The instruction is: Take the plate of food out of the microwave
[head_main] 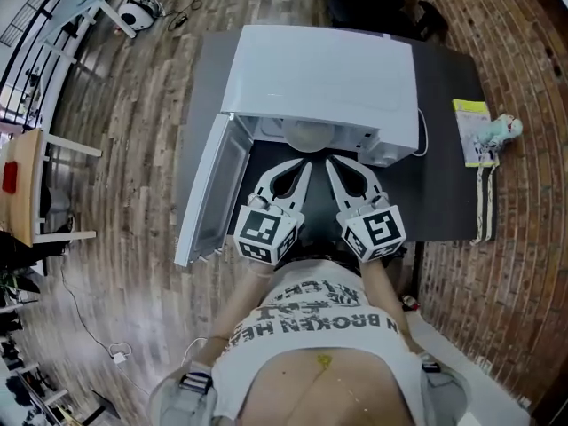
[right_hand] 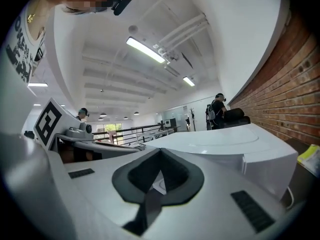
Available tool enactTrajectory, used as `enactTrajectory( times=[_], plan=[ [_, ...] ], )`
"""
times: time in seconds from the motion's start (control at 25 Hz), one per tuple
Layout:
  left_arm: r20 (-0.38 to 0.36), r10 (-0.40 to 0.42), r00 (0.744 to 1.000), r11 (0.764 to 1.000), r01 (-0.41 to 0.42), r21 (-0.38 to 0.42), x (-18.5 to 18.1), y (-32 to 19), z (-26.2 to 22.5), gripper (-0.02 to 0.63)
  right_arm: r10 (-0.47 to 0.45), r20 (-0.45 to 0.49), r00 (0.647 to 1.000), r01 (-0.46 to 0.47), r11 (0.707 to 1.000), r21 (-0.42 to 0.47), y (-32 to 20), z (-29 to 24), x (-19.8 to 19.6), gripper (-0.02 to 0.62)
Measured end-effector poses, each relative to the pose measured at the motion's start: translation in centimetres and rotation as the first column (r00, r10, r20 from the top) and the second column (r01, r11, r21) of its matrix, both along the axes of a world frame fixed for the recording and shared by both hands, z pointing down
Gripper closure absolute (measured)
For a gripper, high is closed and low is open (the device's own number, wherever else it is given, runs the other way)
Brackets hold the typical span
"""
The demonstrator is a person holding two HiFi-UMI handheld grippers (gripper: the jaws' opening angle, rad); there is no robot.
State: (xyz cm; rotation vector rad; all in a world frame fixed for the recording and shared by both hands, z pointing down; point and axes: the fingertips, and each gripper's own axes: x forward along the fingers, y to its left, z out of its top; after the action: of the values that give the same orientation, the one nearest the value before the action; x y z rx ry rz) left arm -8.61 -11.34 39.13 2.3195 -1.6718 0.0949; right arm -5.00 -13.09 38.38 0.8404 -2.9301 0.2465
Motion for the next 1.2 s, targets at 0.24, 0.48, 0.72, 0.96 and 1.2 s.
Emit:
enactTrajectory(
  times=[0.24,0.48,0.72,0.96,1.2],
  plan=[
    [-0.021,0.034,0.999,0.998,-0.035,-0.048,-3.8,-1.4,1.3,0.6,0.069,-0.019,0.997,-0.07,0.997,-0.041,-1.5,1.2,-2.7,0.588],
    [-0.055,0.072,0.996,0.995,-0.075,-0.06,-5.7,-2.4,2.3,0.6,0.126,0.005,0.992,-0.125,0.989,-0.08,-2.5,2.3,-4.5,0.588],
    [-0.066,0.121,0.99,0.99,-0.125,-0.07,-6.9,-3.0,3.8,0.6,0.181,-0.03,0.983,-0.182,0.982,-0.054,-2.6,3.2,-5.4,0.588],
    [-0.063,0.098,0.993,0.991,-0.103,-0.087,-7.3,-3.9,4.4,0.6,0.186,-0.076,0.98,-0.19,0.98,-0.058,-3.7,4.0,-4.1,0.588],
    [-0.037,0.05,0.998,0.995,-0.053,-0.08,-7.0,-4.4,3.6,0.6,0.144,-0.091,0.985,-0.151,0.986,-0.074,-5.1,3.8,-3.2,0.588]
  ],
)
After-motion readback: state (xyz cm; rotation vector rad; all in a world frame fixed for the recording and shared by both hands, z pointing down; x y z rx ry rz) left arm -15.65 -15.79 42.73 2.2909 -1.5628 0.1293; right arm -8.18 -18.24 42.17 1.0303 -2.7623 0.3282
